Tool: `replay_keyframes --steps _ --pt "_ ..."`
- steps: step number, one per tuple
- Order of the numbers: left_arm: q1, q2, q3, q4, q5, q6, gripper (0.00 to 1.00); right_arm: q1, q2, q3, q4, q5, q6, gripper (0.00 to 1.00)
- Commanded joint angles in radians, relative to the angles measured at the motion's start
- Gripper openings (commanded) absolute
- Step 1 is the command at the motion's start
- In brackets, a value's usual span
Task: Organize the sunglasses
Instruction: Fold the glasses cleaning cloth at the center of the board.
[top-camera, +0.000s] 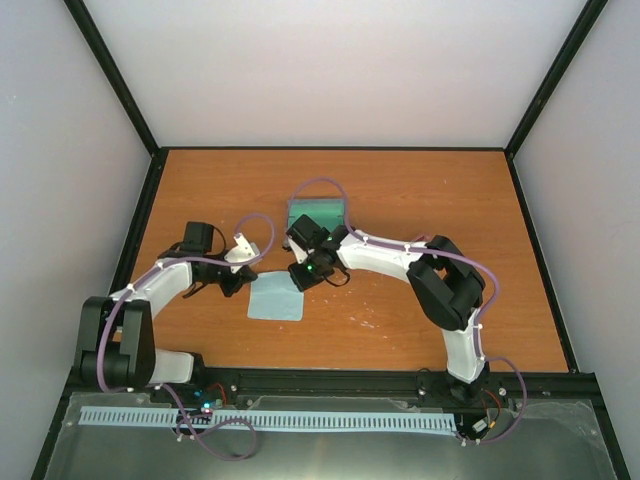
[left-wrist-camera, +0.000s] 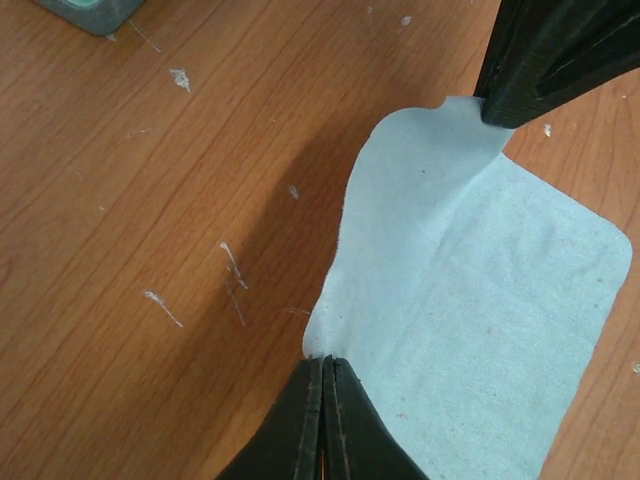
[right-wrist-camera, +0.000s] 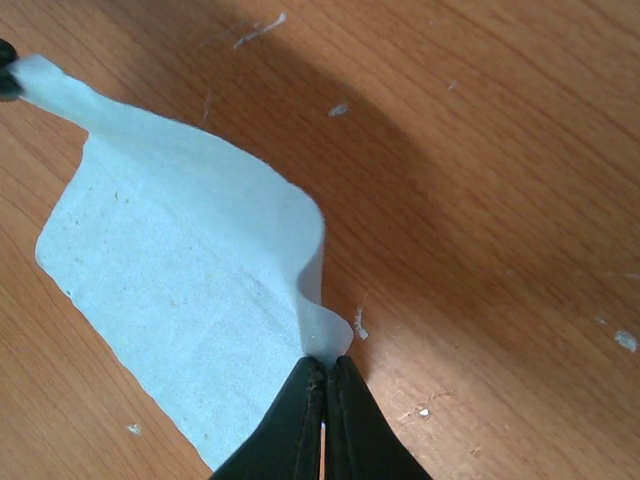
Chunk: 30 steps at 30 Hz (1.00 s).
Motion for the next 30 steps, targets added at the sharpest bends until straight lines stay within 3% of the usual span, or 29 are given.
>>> replay_keyframes --steps 1,30 --pt "-0.008 -0.039 -0.023 -0.025 0.029 -0.012 0.04 0.014 -0.045 -0.022 0.018 -0.008 -0.02 0.03" --pt "-0.017 -0.164 -0.124 -0.158 0.007 0.042 0.11 0.081 -0.066 -0.161 0.062 -0.099 0.011 0.03"
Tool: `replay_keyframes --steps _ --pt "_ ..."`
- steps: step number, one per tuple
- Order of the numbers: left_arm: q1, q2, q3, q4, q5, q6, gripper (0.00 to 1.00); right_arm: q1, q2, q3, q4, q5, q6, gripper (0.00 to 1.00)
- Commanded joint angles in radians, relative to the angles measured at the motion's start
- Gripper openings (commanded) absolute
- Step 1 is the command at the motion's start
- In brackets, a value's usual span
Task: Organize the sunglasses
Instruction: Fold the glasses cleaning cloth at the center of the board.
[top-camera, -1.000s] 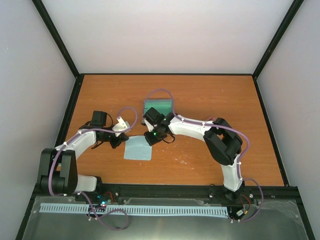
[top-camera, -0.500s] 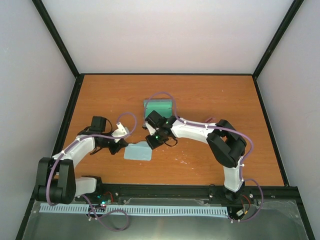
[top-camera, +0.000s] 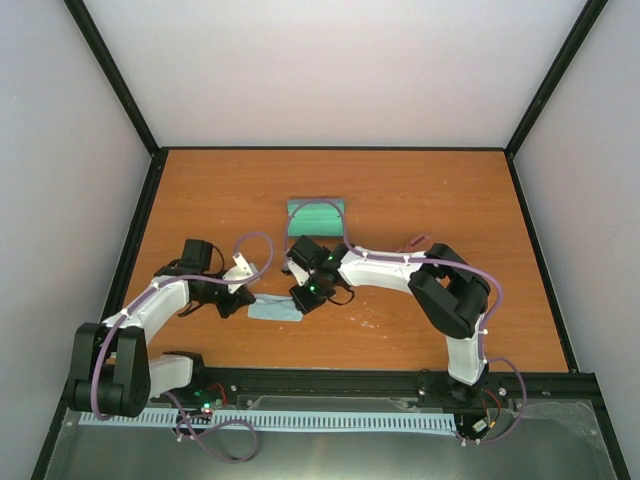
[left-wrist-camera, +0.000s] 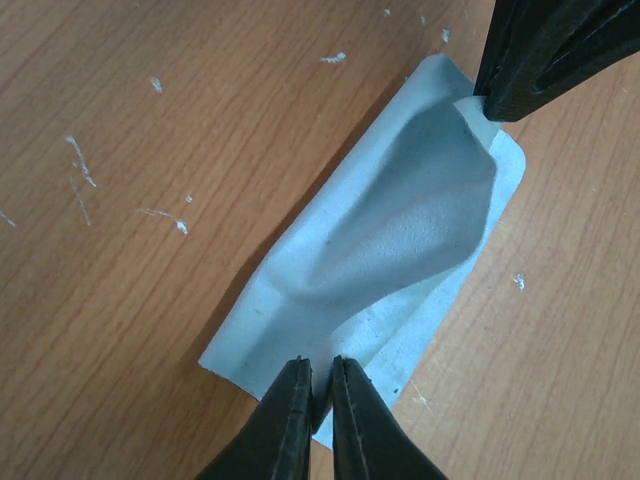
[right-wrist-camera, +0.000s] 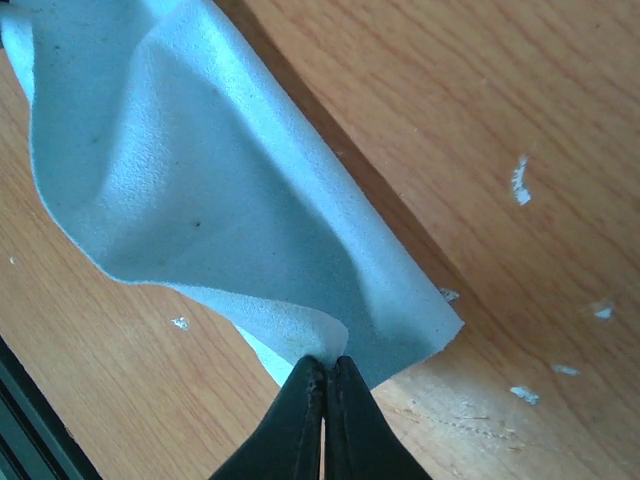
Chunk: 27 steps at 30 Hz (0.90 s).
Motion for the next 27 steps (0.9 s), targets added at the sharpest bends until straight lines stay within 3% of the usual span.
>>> replay_keyframes --steps 1,8,14,19,27 --pt "-0.008 -0.01 -0.002 -0.04 -0.002 0.044 0.11 0.015 -0.011 -0.011 0.015 -0.006 0.013 0.03" --pt "-0.011 -0.017 -0.024 -0.051 -0.027 0.081 0.18 0.022 -0.008 -0.025 0.004 0.0 0.02 0.06" --pt "-0.016 -0.014 -0.023 -0.052 -0.023 0.084 0.32 0.03 -0.001 -0.026 -0.002 -0.001 0.03 0.2" --pt "-0.016 -0.041 -0.012 -0.025 -0.034 0.058 0.31 0.034 -0.039 -0.032 -0.028 0.029 0.042 0.28" --pt "-0.013 0.02 0.057 0.046 -0.025 0.001 0.25 -0.007 -0.122 -0.068 -0.029 0.157 0.094 0.28"
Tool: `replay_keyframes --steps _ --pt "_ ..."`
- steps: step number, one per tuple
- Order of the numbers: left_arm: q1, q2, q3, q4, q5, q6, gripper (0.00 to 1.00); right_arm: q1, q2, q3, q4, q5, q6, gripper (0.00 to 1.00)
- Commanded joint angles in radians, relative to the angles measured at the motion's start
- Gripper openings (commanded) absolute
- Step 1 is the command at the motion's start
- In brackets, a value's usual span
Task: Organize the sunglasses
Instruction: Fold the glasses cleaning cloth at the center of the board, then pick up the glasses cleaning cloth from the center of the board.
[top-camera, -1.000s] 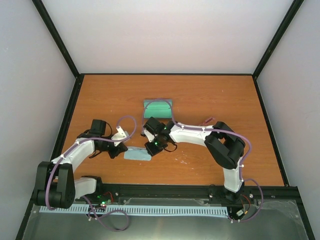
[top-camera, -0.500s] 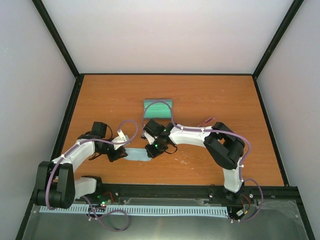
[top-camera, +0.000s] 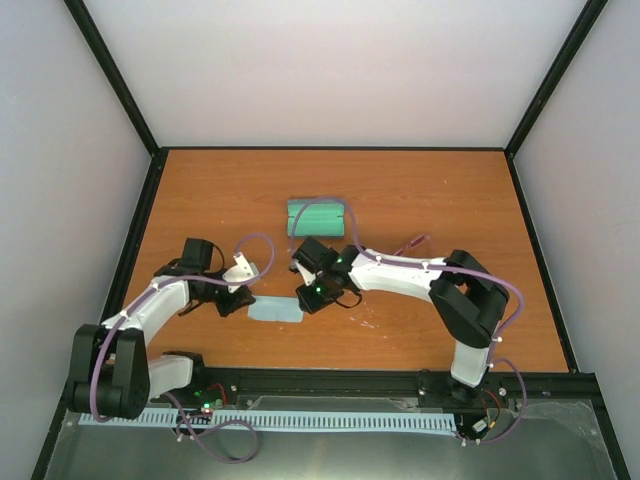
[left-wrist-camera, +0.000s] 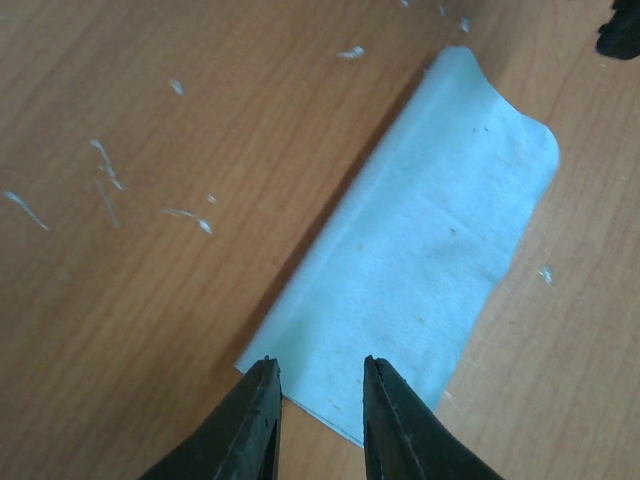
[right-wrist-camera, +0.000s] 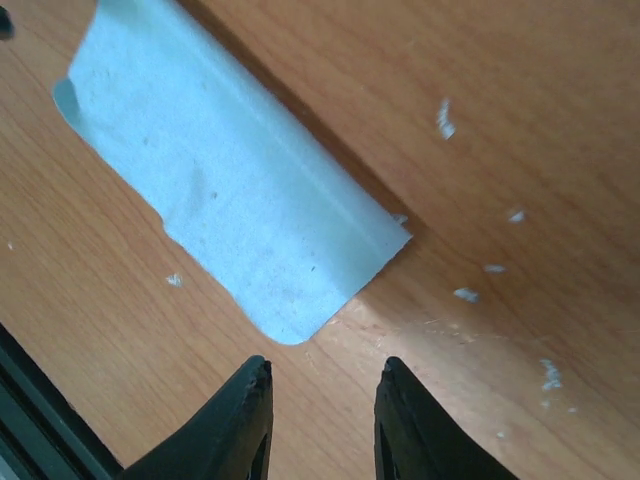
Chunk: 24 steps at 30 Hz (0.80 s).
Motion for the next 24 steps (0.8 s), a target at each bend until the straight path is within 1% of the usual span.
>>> replay_keyframes --steps 1,9,19,24 --pt "-0.004 0.064 0.073 0.055 0.017 -0.023 0.25 -0.033 -0.01 0.0 0.007 0.069 0.045 0.28" --pt "0.006 0.158 0.091 0.087 0.005 0.033 0.24 -0.039 0.119 0.1 0.005 0.012 0.034 0.3" --pt "0.012 0.165 0.089 0.1 0.001 0.044 0.25 -0.039 0.154 0.124 0.006 0.002 0.035 0.32" --pt "0.012 0.175 0.082 0.106 0.008 0.041 0.26 -0.039 0.172 0.112 0.014 -0.02 0.046 0.29"
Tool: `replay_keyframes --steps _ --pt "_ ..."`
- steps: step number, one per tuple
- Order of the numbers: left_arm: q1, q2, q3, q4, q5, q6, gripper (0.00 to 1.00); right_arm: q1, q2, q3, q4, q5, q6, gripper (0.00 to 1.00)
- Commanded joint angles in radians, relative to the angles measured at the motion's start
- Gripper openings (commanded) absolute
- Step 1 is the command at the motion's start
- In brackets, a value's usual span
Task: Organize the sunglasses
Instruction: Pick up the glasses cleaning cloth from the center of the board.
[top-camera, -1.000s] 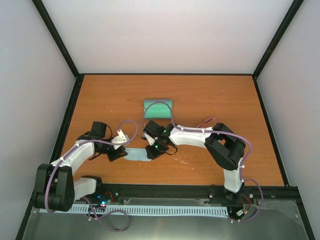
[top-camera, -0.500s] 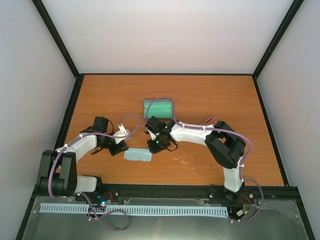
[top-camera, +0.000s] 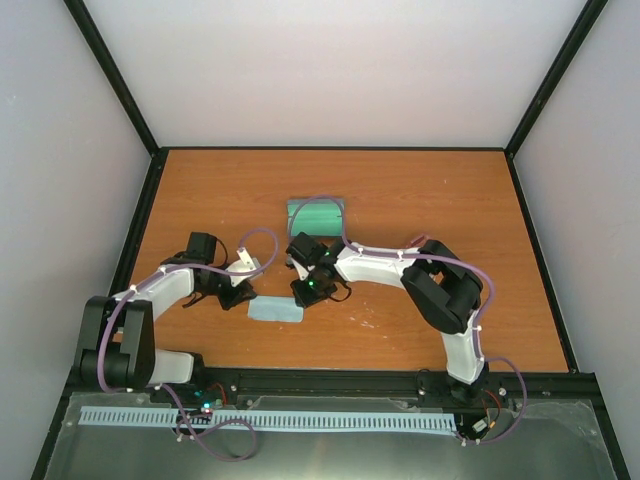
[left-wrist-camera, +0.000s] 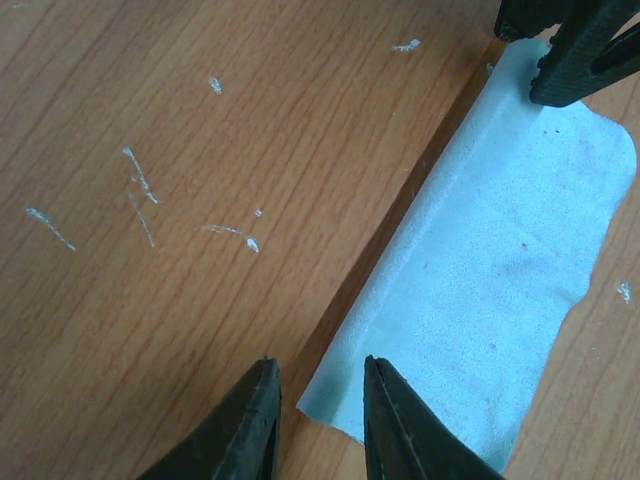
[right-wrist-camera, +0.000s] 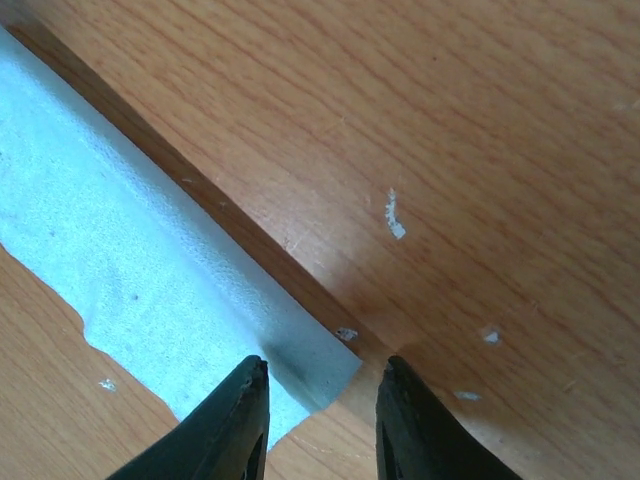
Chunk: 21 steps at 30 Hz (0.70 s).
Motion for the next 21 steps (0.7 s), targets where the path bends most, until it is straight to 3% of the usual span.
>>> replay_keyframes --steps 1,18,21 --pt "0.004 0.014 0.021 0.024 0.017 0.022 0.26 0.001 0.027 0.003 0.012 -0.014 0.021 0.28" --pt "0.004 0.103 0.017 0.054 -0.004 0.05 0.23 0.001 0.049 -0.005 0.022 -0.028 0.027 0.16" --pt "0.004 0.104 0.013 0.059 -0.006 0.052 0.21 0.001 0.051 -0.008 0.022 -0.028 0.029 0.1"
